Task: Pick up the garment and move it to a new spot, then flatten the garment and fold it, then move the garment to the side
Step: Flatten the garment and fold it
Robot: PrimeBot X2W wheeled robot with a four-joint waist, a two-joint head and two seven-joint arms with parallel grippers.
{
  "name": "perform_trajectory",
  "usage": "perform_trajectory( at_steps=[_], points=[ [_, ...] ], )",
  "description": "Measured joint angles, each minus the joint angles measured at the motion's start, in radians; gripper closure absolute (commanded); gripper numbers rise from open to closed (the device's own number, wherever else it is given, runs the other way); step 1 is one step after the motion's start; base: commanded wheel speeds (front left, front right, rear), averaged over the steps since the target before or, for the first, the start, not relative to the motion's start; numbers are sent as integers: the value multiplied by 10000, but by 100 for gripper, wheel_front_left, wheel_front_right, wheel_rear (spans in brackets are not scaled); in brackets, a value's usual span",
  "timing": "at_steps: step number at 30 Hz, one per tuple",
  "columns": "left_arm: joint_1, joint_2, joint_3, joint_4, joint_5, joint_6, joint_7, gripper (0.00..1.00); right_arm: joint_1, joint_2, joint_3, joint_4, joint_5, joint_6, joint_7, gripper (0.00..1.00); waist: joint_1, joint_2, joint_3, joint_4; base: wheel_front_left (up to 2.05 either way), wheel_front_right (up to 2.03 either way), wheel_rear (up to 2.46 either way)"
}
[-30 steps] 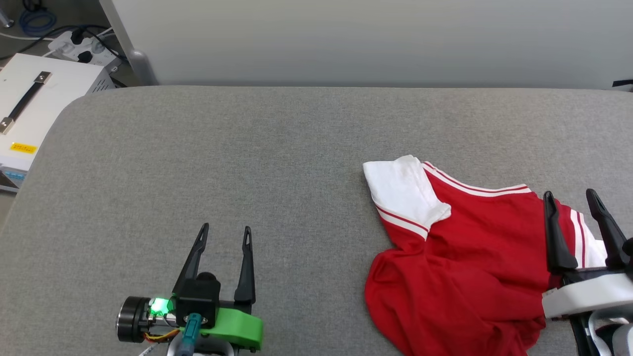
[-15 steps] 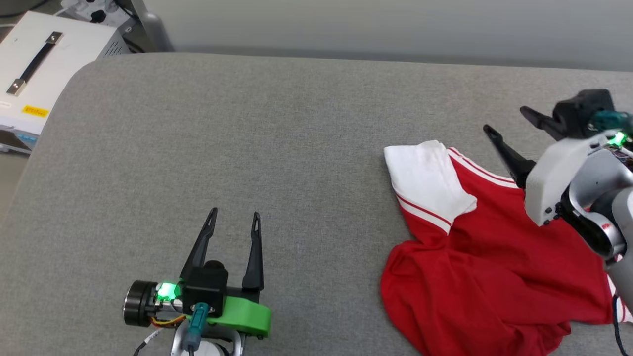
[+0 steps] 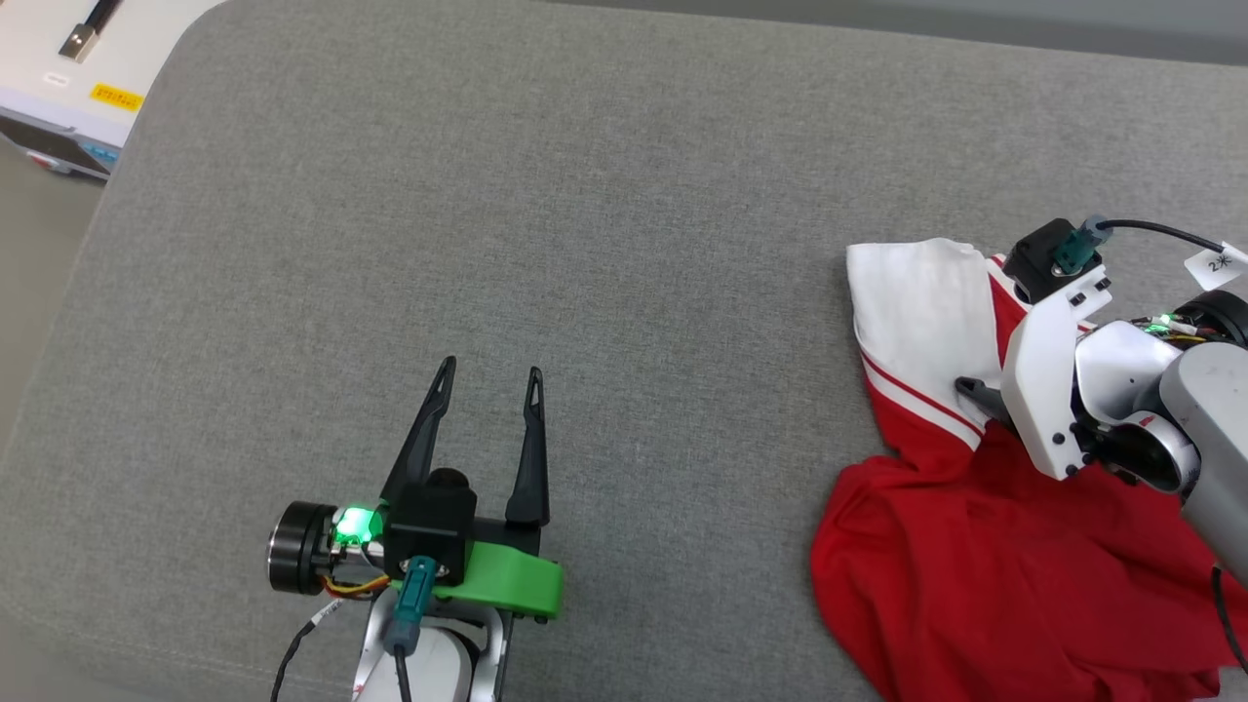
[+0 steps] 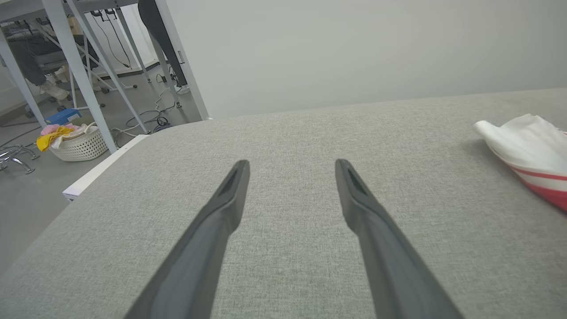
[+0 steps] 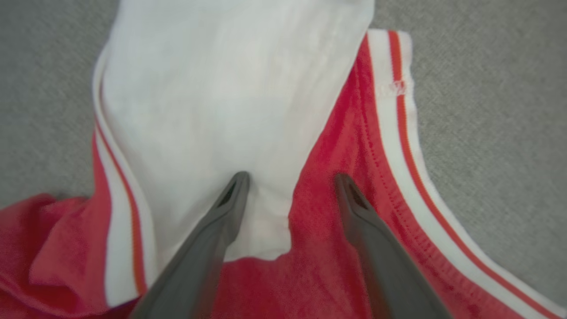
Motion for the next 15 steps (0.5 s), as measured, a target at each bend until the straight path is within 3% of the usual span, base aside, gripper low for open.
perform_trajectory(
  at_steps=[7,8,9,15],
  points=[
    [-100,-48,2,19,-23,21,0,0,-297,-100,713,575,441,-10,-748,0,-1,0,444,305,0,0,0],
    [-99,-48,6,31,-23,36,0,0,-301,-104,731,616,491,-10,-1022,88,-1,0,451,308,0,0,0],
    [-100,-48,10,54,-21,61,0,0,-300,-107,794,648,550,-10,-1336,100,0,0,437,305,0,0,0],
    [-74,-48,10,123,-21,63,0,0,-231,-176,679,803,598,6,-3386,100,0,0,83,206,0,0,0]
  ],
)
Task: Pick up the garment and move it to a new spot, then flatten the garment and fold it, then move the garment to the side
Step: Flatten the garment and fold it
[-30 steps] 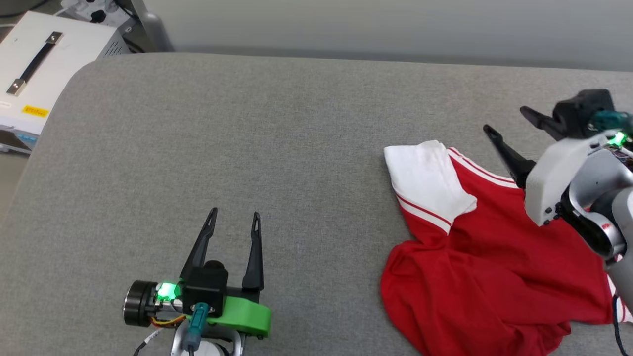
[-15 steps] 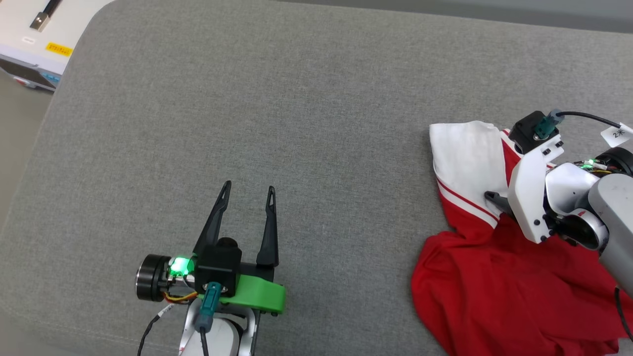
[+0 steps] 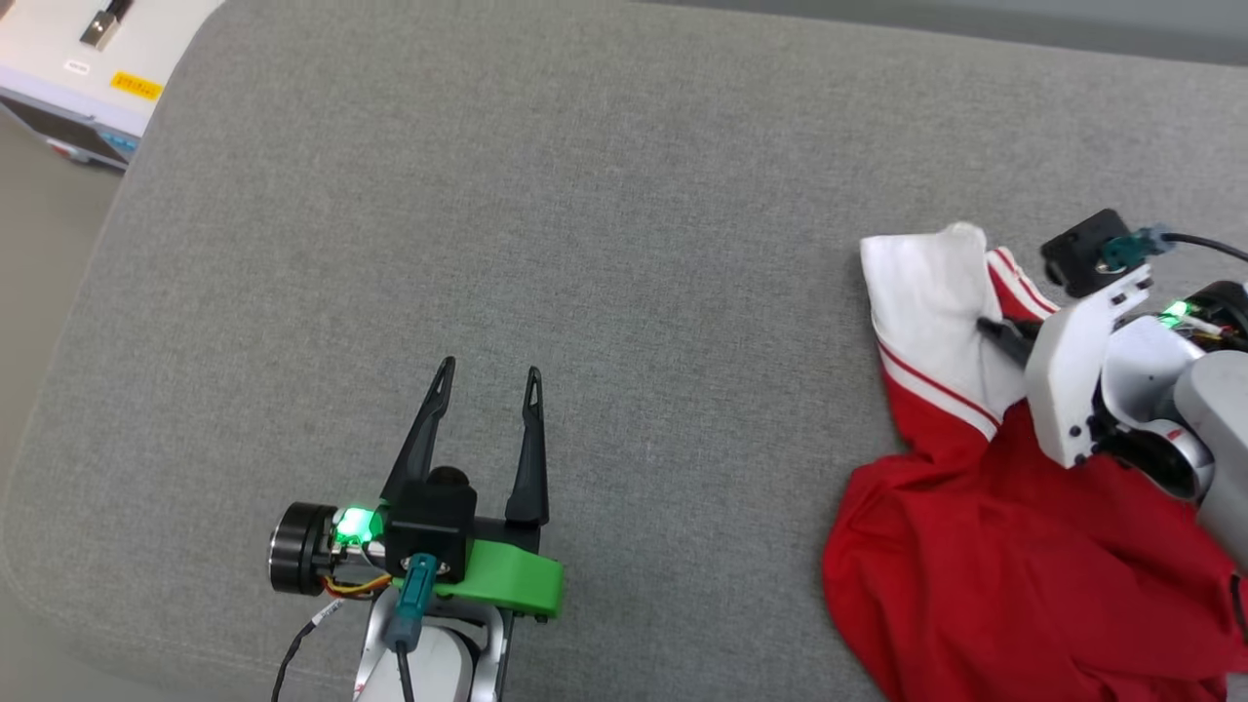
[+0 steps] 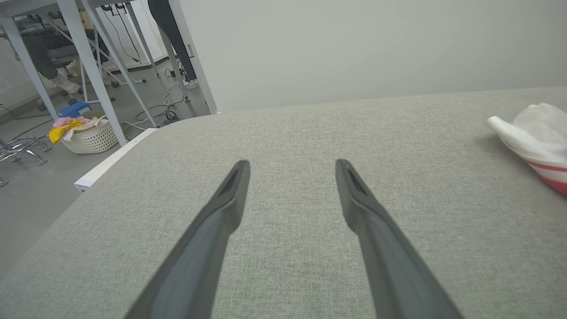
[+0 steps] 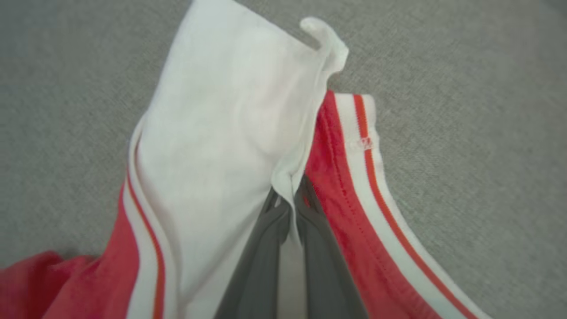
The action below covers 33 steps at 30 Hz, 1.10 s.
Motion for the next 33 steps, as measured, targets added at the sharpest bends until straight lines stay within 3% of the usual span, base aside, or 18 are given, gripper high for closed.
perform_trajectory(
  at_steps=[5,13,18,25,29,33],
  points=[
    [147,0,21,25,-2,0,0,0,54,-215,-777,-19,-301,-4,-1304,100,0,0,-411,-144,0,0,0],
    [308,-2,2,29,-2,0,0,0,66,-107,-2002,-700,-1766,-4,-2004,100,0,0,-752,-232,0,0,0],
    [320,-6,2,17,-2,-2,0,0,268,1016,-1981,-1358,-2897,-4,-1747,100,0,0,-680,-138,0,0,0],
    [305,-50,-102,63,-25,-15,0,0,463,2811,-1083,-1296,-4186,-4,-1630,100,0,0,-504,89,0,0,0],
    [304,-69,-119,96,-71,-12,0,0,576,3526,-123,-947,-4431,-4,-1538,100,0,0,-421,256,0,0,0],
    [305,-86,-132,130,-105,27,0,0,894,3802,884,-414,-4437,-4,-1367,100,0,0,-384,388,0,0,0]
  ],
)
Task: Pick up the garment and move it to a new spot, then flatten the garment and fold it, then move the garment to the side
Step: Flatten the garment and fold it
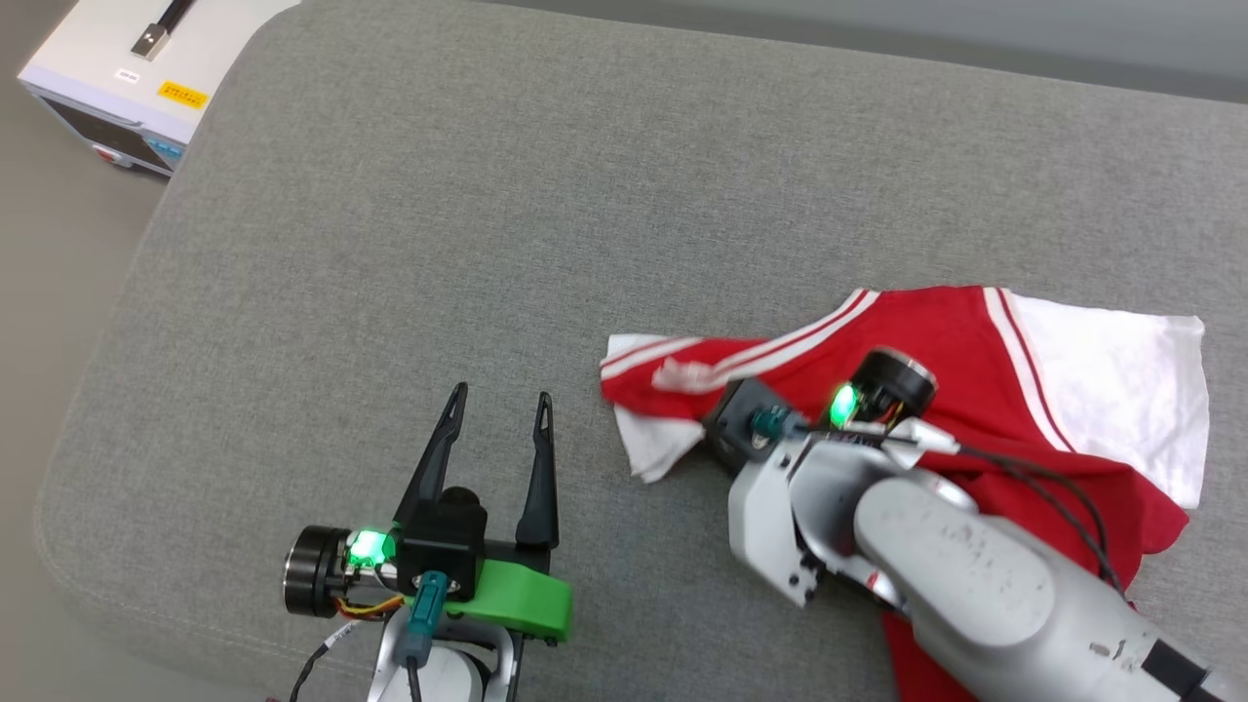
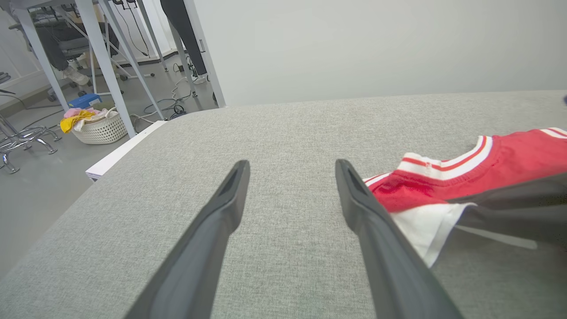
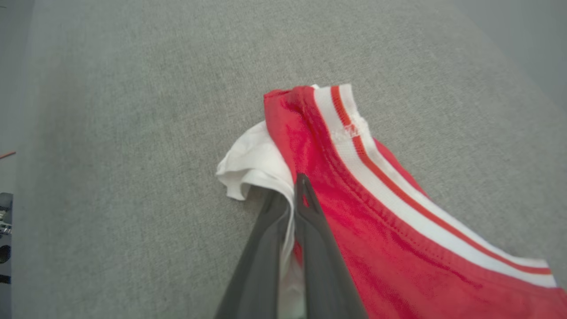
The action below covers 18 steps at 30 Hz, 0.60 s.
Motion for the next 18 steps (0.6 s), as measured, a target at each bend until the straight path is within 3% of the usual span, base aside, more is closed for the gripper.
perform_trajectory(
  at_steps=[6,7,8,14,18],
  points=[
    [2,-21,33,46,-69,4,0,0,70,-77,1425,600,483,-59,284,100,0,0,-46,44,0,0,0],
    [3,-23,58,50,-71,4,0,0,58,-81,1459,610,600,-59,234,80,0,0,-65,30,0,0,0],
    [5,-23,88,58,-71,12,0,0,54,-82,1453,610,740,-58,98,0,0,0,-94,7,0,0,0],
    [97,-25,176,105,-65,15,0,0,96,-305,995,238,727,-12,-974,0,-1,0,-401,-166,0,0,0],
    [327,8,280,119,-56,15,0,0,425,-719,207,-872,662,-12,-1279,0,0,0,-704,-313,0,0,0]
  ],
)
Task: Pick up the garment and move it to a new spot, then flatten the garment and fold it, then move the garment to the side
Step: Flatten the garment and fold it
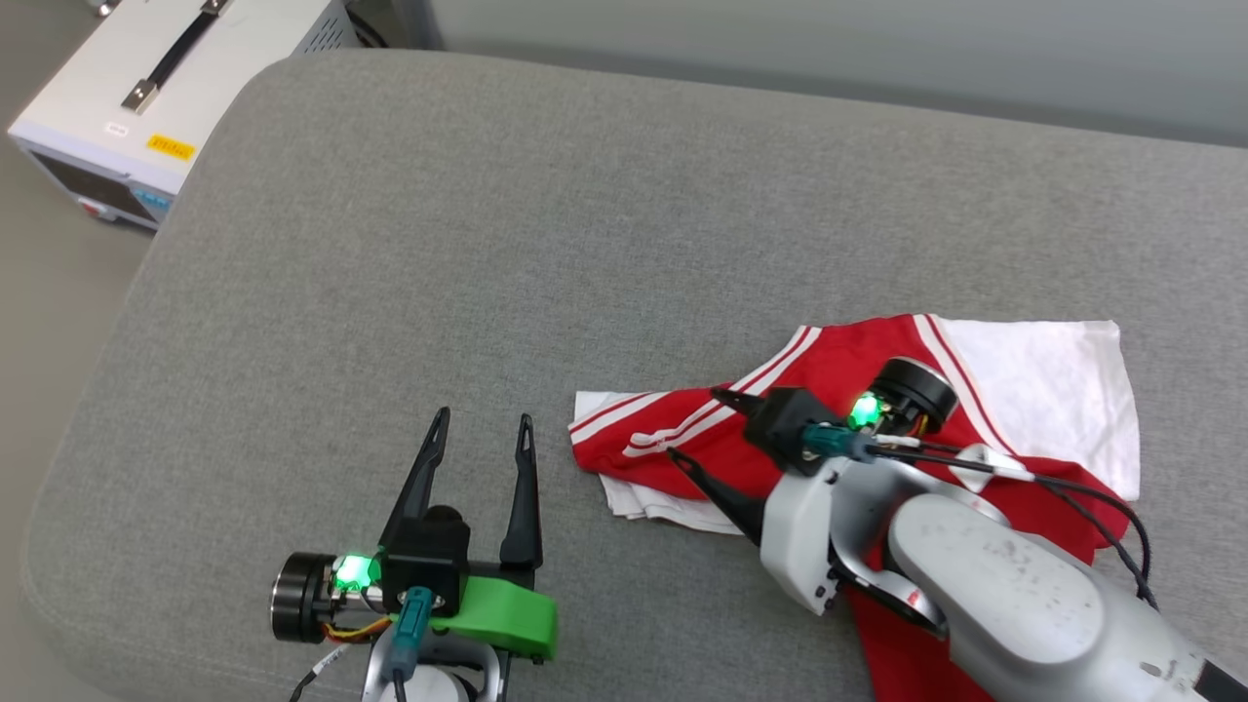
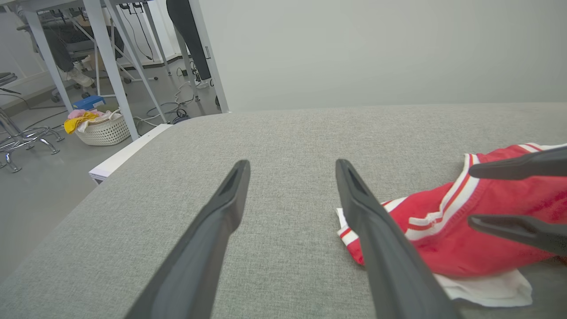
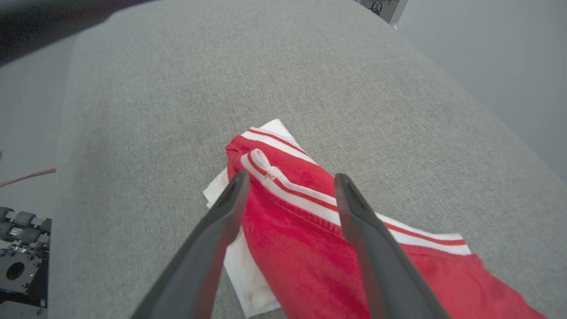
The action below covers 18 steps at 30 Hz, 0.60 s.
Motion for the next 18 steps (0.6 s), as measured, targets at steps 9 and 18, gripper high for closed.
perform_trajectory(
  at_steps=[9,18],
  points=[
    [391,84,174,-100,67,6,0,0,1414,-817,-3306,-2936,-481,2,153,0,0,0,-502,-495,0,0,0],
    [350,96,90,-311,176,2,0,0,931,-1996,-4644,-3797,-489,2,2144,0,0,0,-369,-677,0,0,0]
  ],
)
